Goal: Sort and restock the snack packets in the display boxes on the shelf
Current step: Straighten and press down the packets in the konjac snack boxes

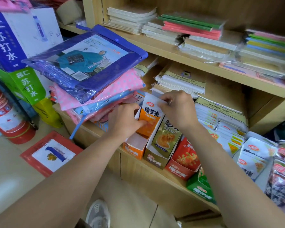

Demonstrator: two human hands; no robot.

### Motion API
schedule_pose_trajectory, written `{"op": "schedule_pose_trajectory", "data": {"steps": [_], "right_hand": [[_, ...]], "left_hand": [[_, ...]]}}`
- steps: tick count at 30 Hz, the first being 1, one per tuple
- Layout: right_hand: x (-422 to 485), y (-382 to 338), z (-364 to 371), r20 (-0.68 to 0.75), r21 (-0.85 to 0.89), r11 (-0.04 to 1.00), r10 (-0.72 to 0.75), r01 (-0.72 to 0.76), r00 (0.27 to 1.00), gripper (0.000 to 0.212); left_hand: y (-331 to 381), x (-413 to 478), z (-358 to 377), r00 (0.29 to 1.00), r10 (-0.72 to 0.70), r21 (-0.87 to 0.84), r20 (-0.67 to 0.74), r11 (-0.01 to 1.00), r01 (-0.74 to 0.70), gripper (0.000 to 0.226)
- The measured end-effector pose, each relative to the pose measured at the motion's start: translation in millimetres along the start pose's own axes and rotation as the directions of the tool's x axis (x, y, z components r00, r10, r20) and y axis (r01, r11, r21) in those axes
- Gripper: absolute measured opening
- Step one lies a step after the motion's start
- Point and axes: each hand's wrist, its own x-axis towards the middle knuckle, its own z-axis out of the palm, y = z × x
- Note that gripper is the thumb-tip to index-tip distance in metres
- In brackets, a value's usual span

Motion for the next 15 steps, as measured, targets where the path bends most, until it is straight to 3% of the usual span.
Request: {"op": "schedule_pose_trajectory", "data": {"steps": [3, 7, 11, 15], "right_hand": [[-2, 5, 1, -0.032, -0.063, 0.998, -0.016, 0.014, 0.999, 0.02], [-3, 11, 4, -0.064, -0.101, 0.995, -0.013, 0.006, 0.998, 0.048], [0, 17, 2, -0.055, -0.076, 0.997, -0.008, 0.004, 0.998, 0.033], [-6, 14, -3, -0.045, -0.125, 0.988, -0.095, 0.089, 0.994, 0.028]], "left_hand": [[11, -3, 5, 0.999, -0.016, 0.075, -0.049, 0.997, 0.019, 0.032], [10, -4, 13, 0.997, -0.072, 0.098, 0.008, 0.993, 0.071, 0.036], [-1, 2, 13, 0.995, -0.052, -0.062, 0.089, 0.996, 0.057, 0.029], [-6, 3, 8, 0.994, 0.025, -0.15, 0.103, 0.989, -0.009, 0.042]]}}
